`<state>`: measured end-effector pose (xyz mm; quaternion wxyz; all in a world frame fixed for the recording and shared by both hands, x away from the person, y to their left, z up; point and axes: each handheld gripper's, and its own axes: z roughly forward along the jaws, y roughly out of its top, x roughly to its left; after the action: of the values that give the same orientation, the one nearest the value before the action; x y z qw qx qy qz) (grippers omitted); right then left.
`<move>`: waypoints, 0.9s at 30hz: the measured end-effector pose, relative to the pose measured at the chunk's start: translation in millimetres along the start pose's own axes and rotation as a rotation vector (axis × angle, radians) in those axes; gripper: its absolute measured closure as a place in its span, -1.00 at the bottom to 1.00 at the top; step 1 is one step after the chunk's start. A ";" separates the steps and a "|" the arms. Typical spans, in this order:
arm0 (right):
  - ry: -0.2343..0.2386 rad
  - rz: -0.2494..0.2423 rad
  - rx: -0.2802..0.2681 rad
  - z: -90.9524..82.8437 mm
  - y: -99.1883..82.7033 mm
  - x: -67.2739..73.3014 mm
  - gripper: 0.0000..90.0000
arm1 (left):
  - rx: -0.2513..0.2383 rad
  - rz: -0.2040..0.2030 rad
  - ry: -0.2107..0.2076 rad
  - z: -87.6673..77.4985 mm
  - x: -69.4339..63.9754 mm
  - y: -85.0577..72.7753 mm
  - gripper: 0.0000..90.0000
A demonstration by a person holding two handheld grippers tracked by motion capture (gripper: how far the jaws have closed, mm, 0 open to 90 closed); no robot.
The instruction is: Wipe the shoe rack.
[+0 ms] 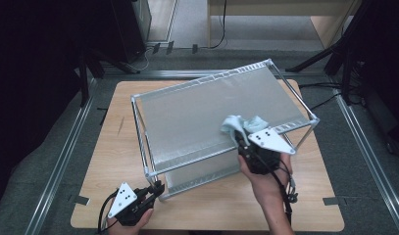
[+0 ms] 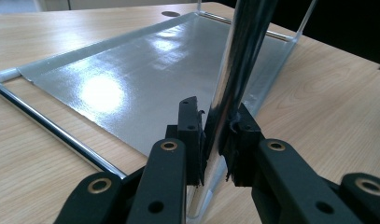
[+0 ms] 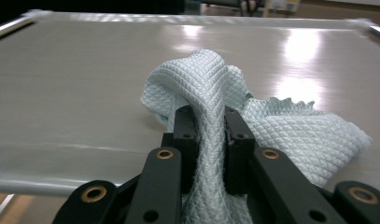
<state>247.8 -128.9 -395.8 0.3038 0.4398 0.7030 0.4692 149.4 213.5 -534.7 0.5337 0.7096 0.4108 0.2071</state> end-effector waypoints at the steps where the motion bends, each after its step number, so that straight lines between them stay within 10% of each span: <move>1: -0.016 0.006 -0.002 -0.8 -0.1 -7.2 0.73 | -0.001 0.000 0.001 0.0 0.4 0.0 0.74; 20: -0.266 0.118 -0.010 -15.1 -3.1 -112.2 0.68 | -0.007 -0.046 0.053 -6.0 15.9 0.0 0.74; 27: -0.275 0.136 -0.032 -13.8 -6.8 -104.0 0.75 | -0.008 -0.058 0.037 -6.3 17.1 -0.3 0.73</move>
<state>278.5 -229.4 -395.5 0.3718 0.5416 0.6156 0.4353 154.5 231.0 -535.3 0.5346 0.6914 0.4401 0.2061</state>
